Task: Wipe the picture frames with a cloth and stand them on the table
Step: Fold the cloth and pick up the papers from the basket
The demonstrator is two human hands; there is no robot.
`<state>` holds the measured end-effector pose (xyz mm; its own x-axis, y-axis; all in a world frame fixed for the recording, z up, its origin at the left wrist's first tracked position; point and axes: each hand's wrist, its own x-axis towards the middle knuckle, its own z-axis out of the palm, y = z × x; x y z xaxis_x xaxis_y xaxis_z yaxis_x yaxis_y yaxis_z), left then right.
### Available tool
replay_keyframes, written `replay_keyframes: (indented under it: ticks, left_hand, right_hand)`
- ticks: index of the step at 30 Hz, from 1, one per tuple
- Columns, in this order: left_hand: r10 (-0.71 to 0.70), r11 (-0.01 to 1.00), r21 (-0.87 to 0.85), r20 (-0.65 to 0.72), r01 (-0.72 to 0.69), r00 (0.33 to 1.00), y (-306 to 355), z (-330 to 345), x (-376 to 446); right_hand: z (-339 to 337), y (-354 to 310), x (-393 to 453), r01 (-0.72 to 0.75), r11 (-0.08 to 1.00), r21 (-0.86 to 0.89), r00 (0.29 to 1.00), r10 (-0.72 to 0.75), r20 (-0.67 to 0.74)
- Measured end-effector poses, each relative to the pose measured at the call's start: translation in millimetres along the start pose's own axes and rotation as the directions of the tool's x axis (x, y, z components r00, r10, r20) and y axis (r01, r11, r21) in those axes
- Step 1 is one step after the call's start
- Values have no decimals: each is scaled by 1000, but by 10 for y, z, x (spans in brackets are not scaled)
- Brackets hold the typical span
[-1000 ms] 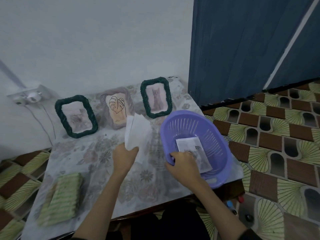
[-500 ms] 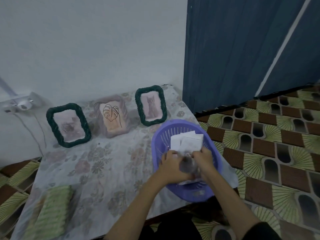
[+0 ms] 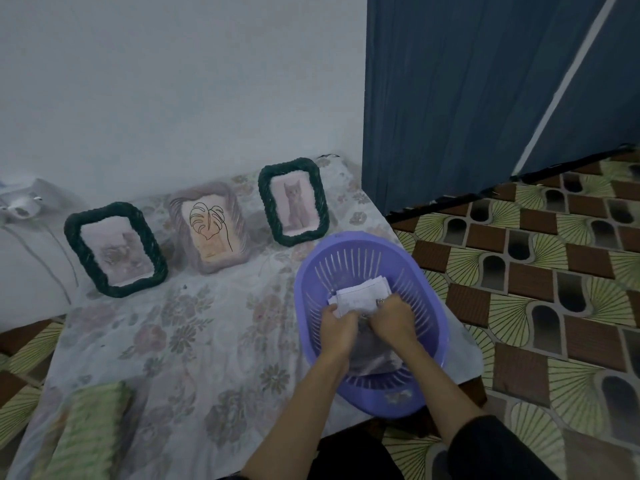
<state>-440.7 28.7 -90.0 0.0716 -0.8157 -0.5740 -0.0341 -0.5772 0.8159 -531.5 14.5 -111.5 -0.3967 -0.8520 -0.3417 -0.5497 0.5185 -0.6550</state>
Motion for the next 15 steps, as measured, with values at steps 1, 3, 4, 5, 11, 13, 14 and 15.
replay_keyframes:
  ticks: [1, 3, 4, 5, 11, 13, 14, 15]
  left_hand:
    - [-13, 1000, -16, -1, 13, 1000, 1, -9, -10]
    - [-24, 999, -25, 9, 25, 1000, -2, -14, -17]
    - [-6, 1000, -23, 15, 6, 1000, 9, -27, -24]
    - [33, 999, -17, 18, -32, 999, 26, -36, -44]
    - [408, 913, 17, -18, -408, 913, 354, -394, -362]
    - [457, 889, 31, -17, -456, 890, 438, -627, -476]
    - [487, 873, 31, -28, -486, 873, 446, -795, -550]
    - [525, 851, 22, -44, -524, 850, 425, -945, -602]
  right_hand:
    - [0, 9, 6, -48, 993, 110, 999, 49, -2]
    - [-30, 17, -5, -131, 952, 278, 991, 129, 28]
    - [-61, 4, -13, -149, 925, 350, 989, 140, 51]
    - [-110, -15, -23, -164, 894, 418, 986, 145, 77]
    - [-553, -361, -394, -70, 585, 808, 974, -135, 182]
    - [-543, -478, -584, -35, 527, 849, 947, -253, 197]
    - [-491, -565, -718, -16, 530, 848, 932, -299, 205]
    - [-411, -632, -819, 4, 545, 839, 918, -334, 212]
